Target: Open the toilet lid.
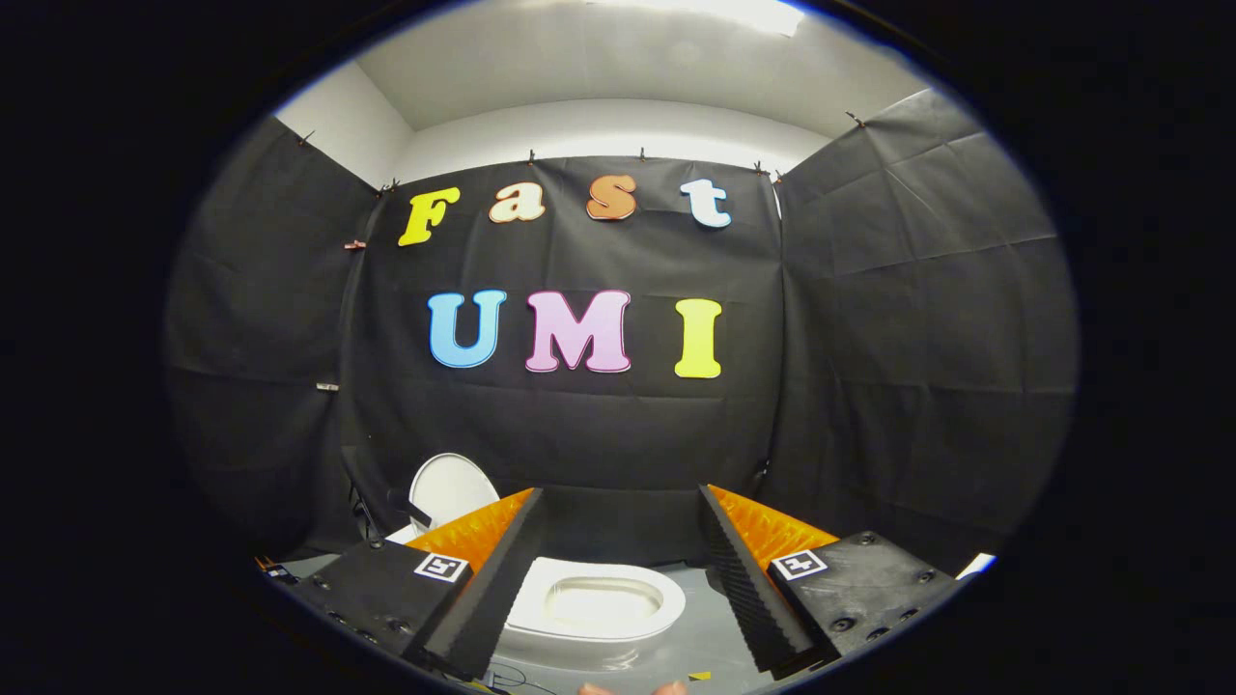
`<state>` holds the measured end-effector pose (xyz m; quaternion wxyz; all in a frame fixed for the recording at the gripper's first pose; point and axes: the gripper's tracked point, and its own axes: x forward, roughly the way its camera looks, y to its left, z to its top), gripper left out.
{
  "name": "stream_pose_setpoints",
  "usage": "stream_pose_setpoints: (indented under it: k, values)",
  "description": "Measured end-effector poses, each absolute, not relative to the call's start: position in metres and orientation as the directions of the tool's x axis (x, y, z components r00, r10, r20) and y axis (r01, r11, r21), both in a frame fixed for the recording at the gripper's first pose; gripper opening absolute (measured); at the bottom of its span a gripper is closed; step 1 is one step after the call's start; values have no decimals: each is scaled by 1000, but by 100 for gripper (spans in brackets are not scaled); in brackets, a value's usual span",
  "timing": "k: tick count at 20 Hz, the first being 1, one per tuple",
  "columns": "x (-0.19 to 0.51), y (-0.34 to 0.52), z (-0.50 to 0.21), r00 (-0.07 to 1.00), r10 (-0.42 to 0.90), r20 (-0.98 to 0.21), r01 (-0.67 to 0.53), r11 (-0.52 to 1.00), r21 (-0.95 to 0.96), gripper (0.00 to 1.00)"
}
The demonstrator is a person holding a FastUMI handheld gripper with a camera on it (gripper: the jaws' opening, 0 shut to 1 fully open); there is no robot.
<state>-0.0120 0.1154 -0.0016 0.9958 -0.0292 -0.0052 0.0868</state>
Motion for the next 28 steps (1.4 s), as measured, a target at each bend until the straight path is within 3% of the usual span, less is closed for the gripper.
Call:
stream_pose_setpoints:
  k: [28]
  values:
    - [-13, 116, -1, 984, 179, 4, -179, 982, -56, 98]
